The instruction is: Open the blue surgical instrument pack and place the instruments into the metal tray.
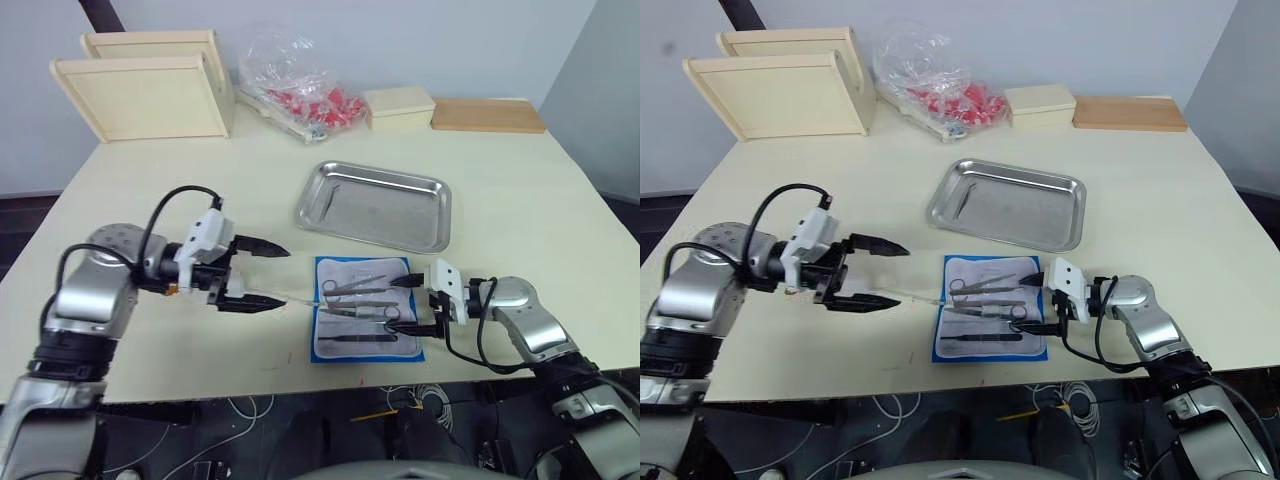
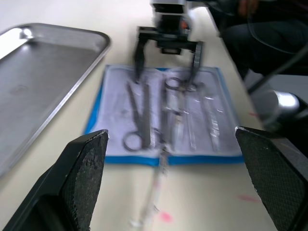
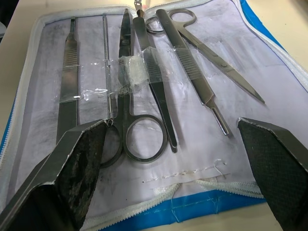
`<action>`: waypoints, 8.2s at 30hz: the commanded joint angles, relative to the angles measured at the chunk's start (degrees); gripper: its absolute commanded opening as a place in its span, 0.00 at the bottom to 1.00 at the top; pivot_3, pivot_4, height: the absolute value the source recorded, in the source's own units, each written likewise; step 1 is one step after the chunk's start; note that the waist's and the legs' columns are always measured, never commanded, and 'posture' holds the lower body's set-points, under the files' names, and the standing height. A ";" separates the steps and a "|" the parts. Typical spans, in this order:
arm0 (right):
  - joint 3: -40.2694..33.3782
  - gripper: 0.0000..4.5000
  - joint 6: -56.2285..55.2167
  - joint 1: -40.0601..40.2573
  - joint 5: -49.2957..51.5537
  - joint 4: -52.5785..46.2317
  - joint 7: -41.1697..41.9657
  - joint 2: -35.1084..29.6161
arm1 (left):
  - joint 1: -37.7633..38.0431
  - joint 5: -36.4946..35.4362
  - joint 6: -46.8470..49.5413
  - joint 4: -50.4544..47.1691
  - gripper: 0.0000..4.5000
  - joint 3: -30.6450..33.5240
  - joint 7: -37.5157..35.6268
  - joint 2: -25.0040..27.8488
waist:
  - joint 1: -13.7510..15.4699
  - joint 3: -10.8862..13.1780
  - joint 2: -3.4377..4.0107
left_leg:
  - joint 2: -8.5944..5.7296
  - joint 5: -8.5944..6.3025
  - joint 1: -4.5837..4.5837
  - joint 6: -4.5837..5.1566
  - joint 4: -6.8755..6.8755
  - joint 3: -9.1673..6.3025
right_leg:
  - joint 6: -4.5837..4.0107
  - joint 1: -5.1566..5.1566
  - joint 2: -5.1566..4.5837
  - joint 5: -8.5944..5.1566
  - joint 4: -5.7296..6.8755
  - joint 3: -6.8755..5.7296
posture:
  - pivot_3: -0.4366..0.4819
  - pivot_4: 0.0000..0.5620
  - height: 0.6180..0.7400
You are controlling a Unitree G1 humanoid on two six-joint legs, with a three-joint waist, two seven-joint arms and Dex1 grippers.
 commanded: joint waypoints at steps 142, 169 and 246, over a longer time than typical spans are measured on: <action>3.29 1.00 1.81 2.50 -5.89 7.63 -3.93 1.52 | -19.01 24.75 19.53 2.78 0.02 -19.09 7.95 -14.65 | -1.41 0.06 -0.04 | 0.03 0.00 0.03 0.00 -0.08 -0.18 | 0.07 0.05 0.11 -0.07 0.00 -0.07 | 0.48 0.27 1.00; 3.84 1.00 1.73 2.57 -6.02 7.73 -3.46 1.84 | -15.08 22.08 18.24 -1.59 0.02 -16.84 5.90 -4.39 | -1.43 0.06 -0.06 | 0.08 0.00 0.05 0.01 -0.16 -0.15 | 0.05 -0.01 0.13 -0.08 0.00 -0.02 | 0.48 0.27 1.00; 4.51 1.00 0.62 1.66 -6.23 9.45 -3.37 2.40 | -27.36 21.75 29.39 26.51 0.02 4.26 79.90 -42.98 | -1.50 -0.04 -0.27 | 0.07 0.06 0.17 -0.35 -0.29 -0.15 | 0.05 -0.03 0.48 0.20 0.04 0.11 | 0.48 0.27 1.00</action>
